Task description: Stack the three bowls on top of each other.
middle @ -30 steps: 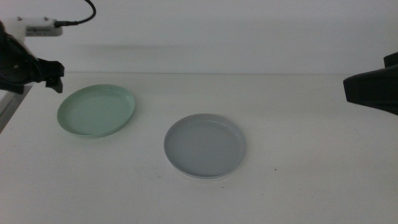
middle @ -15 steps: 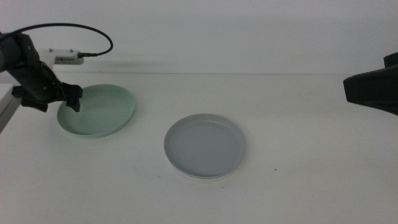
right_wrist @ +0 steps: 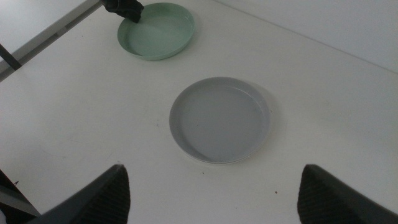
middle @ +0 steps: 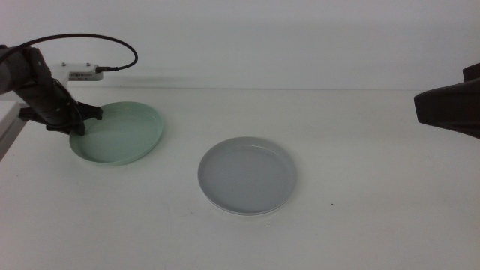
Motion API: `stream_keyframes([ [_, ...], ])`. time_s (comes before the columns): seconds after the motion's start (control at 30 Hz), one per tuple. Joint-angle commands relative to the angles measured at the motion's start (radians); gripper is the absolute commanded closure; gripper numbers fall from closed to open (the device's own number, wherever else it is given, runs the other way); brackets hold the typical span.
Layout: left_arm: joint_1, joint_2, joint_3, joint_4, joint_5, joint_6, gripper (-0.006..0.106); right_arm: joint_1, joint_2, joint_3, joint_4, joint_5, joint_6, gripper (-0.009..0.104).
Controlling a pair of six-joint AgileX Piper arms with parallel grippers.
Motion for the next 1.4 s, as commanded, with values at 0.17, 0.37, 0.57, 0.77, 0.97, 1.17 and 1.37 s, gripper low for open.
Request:
stream_keyframes([
  [0.17, 0.001, -0.051, -0.026, 0.0, 0.094, -0.003, 0.102, -0.002, -0.003, 0.004, -0.001, -0.009, -0.011, 0.002],
  [0.37, -0.04, -0.276, -0.009, -0.032, 0.212, 0.003, 0.102, -0.002, -0.003, 0.004, -0.001, -0.009, -0.011, 0.002],
  [0.57, -0.19, -0.406, 0.037, -0.092, 0.286, 0.003, 0.102, -0.002, -0.003, 0.004, -0.001, -0.009, -0.011, 0.002],
  [0.77, -0.38, -0.406, 0.071, -0.146, 0.248, -0.012, 0.102, -0.002, -0.003, 0.004, -0.001, -0.009, -0.011, 0.002],
  [0.97, -0.497, -0.365, 0.119, -0.146, 0.163, -0.071, 0.102, -0.002, -0.003, 0.004, -0.001, -0.011, -0.011, 0.002],
  [1.17, -0.526, -0.3, 0.122, -0.175, 0.129, -0.08, 0.102, -0.002, -0.003, 0.004, -0.001, -0.011, -0.011, 0.002],
  [1.37, -0.526, -0.236, 0.123, -0.18, 0.1, -0.08, 0.102, -0.002, -0.003, 0.004, -0.001, -0.011, -0.011, 0.002],
])
